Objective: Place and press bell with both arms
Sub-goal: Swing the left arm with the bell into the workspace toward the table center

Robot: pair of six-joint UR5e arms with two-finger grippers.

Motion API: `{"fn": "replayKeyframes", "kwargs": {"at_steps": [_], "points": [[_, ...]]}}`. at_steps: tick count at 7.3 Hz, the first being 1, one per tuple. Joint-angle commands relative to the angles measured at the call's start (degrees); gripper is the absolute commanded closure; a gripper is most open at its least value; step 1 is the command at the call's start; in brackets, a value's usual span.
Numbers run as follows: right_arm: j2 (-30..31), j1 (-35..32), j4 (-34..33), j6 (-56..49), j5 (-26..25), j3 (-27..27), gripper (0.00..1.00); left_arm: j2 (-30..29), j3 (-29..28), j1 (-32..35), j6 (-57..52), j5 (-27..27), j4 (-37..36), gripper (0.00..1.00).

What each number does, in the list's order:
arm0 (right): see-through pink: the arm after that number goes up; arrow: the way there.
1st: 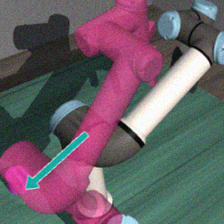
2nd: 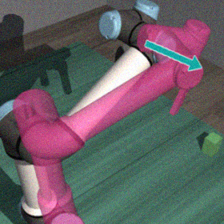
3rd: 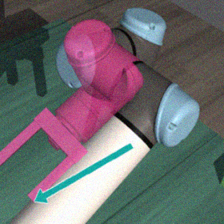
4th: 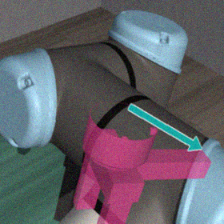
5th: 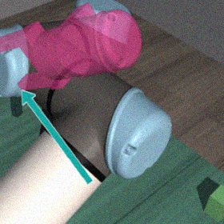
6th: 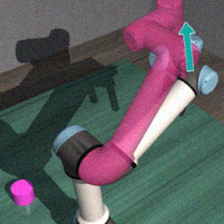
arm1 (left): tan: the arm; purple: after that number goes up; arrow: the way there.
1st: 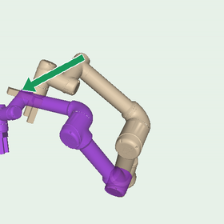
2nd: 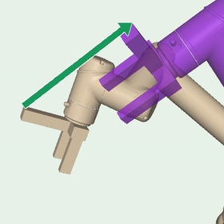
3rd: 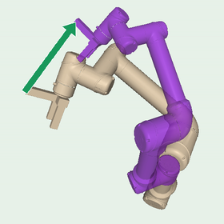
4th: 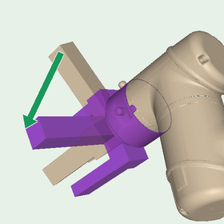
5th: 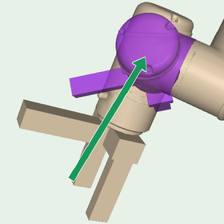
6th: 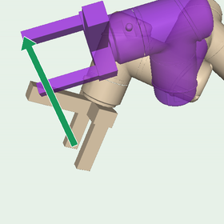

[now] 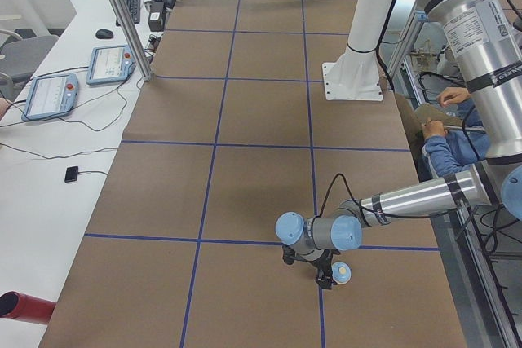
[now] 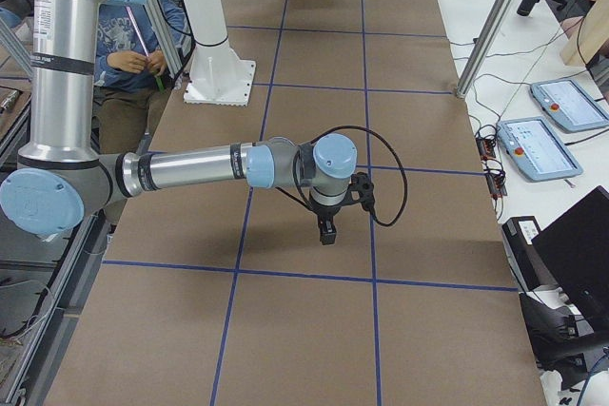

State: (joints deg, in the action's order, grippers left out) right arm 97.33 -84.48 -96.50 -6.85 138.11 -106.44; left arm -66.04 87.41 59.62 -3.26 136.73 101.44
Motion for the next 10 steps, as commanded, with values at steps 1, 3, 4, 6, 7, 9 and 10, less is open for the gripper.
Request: {"fn": "replayKeyframes", "kwargs": {"at_steps": [1, 3, 4, 6, 7, 9, 10], "points": [[0.06, 0.19, 0.0, 0.0, -0.03, 0.09, 0.0, -0.49, -3.12, -1.17, -0.08, -0.15, 2.7, 0.0], [0.06, 0.28, 0.0, 0.09, 0.05, 0.0, 0.0, -0.49, -3.13, -1.87, 0.01, 0.11, 2.71, 0.0], [0.06, 0.28, 0.0, 0.09, -0.03, 0.0, 0.0, -0.49, -2.95, -2.05, 0.01, 0.2, 2.97, 0.0], [0.06, 0.28, 0.0, 0.09, 0.05, 0.0, 0.0, -0.4, -2.95, -2.22, 0.01, 0.2, 3.32, 0.0], [0.06, 0.28, 0.0, 0.09, 0.05, 0.0, 0.0, -0.23, -2.95, -2.23, 0.01, 0.2, 3.32, 0.01], [0.06, 0.37, 0.0, 0.09, 0.05, 0.09, 0.0, 0.12, -2.86, -2.23, 0.36, 0.2, 3.32, 0.07], [0.06, 0.46, 0.0, 0.09, 0.05, 0.18, 0.0, 0.3, -2.86, -2.23, 0.45, 0.2, 3.5, 0.18]]}}
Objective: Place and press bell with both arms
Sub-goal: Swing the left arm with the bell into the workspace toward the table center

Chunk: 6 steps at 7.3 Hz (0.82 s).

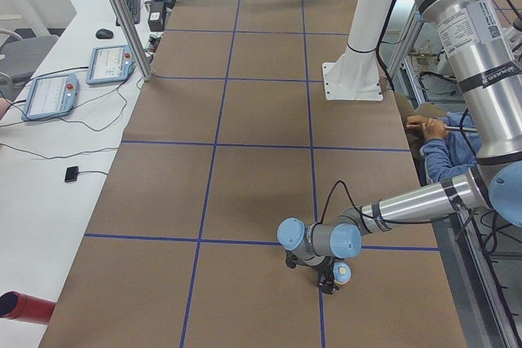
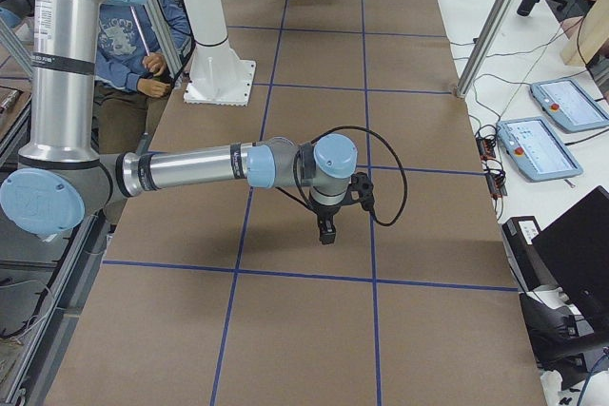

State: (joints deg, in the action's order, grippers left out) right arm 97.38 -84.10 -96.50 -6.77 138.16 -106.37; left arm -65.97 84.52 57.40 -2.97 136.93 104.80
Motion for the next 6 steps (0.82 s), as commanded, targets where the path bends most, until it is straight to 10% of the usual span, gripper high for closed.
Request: {"fn": "replayKeyframes", "kwargs": {"at_steps": [1, 4, 6], "points": [[0.0, 0.07, 0.0, 0.0, 0.0, 0.19, 0.0, 0.23, 0.03, -0.01, 0.15, 0.0, 0.22, 0.38], [0.09, 0.16, -0.09, 0.0, 0.0, 0.37, 0.0, 2.58, 4.84, -0.01, 0.33, 1.49, -0.39, 0.92], [0.09, 0.25, -0.09, 0.0, 0.0, 0.46, 0.0, 7.16, 11.35, -0.01, 1.81, 1.93, -0.83, 1.0]]}}
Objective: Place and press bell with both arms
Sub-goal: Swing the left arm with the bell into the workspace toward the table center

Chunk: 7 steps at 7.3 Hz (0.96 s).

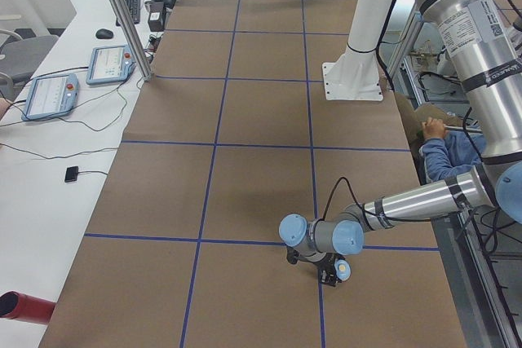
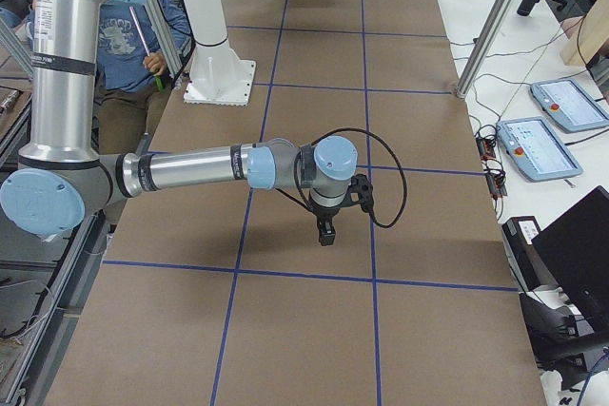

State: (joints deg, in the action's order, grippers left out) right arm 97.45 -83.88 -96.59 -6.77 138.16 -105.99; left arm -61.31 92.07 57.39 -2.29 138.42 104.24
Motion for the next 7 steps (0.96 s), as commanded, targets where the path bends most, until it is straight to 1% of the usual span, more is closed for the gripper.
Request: {"fn": "replayKeyframes", "kwargs": {"at_steps": [1, 2, 3, 4, 5, 6, 7], "points": [[0.02, 0.12, -0.01, 0.0, 0.0, 0.0, 0.0, 2.33, 5.65, -0.26, 3.76, 0.53, -0.26, 1.0], [0.02, 0.12, -0.01, 0.0, 0.0, 0.09, 0.0, 1.46, 9.15, -0.61, 6.4, 0.79, -2.79, 1.0], [0.02, 0.21, -0.01, 0.0, 0.0, 0.35, 0.0, -2.98, 13.7, -0.96, 6.95, 0.8, -12.21, 1.0], [0.02, 0.21, -0.09, 0.0, 0.0, 0.52, 0.0, -9.9, 18.88, -1.05, 6.95, 0.62, -26.92, 1.0], [0.02, 0.3, -0.09, 0.0, 0.0, 0.87, 0.0, -18.06, 20.85, -1.05, 6.86, 0.53, -37.68, 1.0], [0.02, 0.3, -0.01, 0.0, 0.0, 0.88, 0.0, -25.63, 20.61, -1.14, 7.04, 0.62, -43.1, 1.0], [0.02, 0.3, -0.01, 0.0, 0.0, 0.88, 0.0, -33.45, 19.91, -2.01, 8.17, 0.71, -46.55, 1.0]]}}
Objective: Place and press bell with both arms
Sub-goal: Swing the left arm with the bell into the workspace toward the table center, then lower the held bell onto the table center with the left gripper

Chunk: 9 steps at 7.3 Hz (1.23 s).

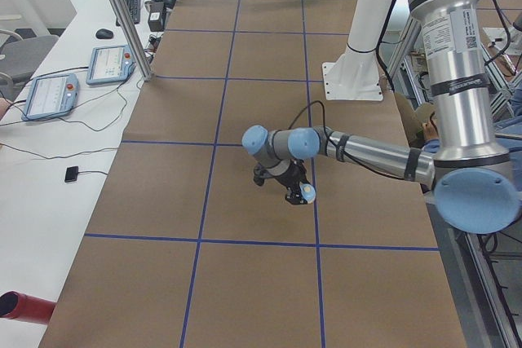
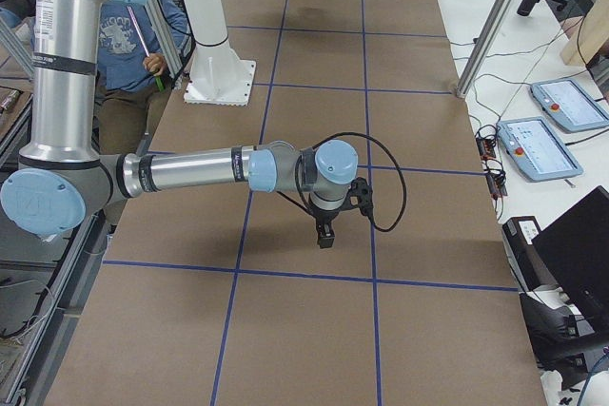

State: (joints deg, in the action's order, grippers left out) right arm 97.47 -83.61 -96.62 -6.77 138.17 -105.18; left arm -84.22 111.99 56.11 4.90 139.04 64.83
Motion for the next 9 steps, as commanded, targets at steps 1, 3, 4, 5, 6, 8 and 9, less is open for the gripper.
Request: {"fn": "replayKeyframes", "kwargs": {"at_steps": [1, 3, 4, 5, 6, 8, 9], "points": [[-0.09, 0.02, 0.12, -0.09, 0.0, 0.07, 0.0, -20.45, -2.46, -4.92, 6.29, -0.09, -10.04, 1.0], [-0.09, 0.11, 2.38, -0.09, -0.18, 0.24, 0.0, -39.52, -13.14, -13.18, 17.81, 0.17, -10.77, 1.0], [-0.09, 0.2, 3.45, -0.09, -0.09, 1.55, 0.0, -51.1, -24.26, -15.05, 24.91, 0.26, -9.03, 1.0], [0.09, 0.28, 3.46, 0.0, 0.08, 1.73, 0.0, -62.18, -38.38, -16.02, 31.51, 0.26, -2.92, 1.0], [0.09, 0.29, 3.46, 0.0, 0.09, 1.74, 0.0, -67.25, -48.7, -16.38, 36.18, 0.35, 7.4, 1.0], [0.0, 0.37, 3.46, 0.0, 0.0, 1.74, 0.0, -68.87, -56.76, -18.39, 45.07, 0.26, 20.81, 1.0], [0.0, 0.29, 3.46, 0.09, 0.08, 1.65, 0.0, -72.11, -62.19, -18.58, 48.59, 0.26, 24.52, 1.0]]}}
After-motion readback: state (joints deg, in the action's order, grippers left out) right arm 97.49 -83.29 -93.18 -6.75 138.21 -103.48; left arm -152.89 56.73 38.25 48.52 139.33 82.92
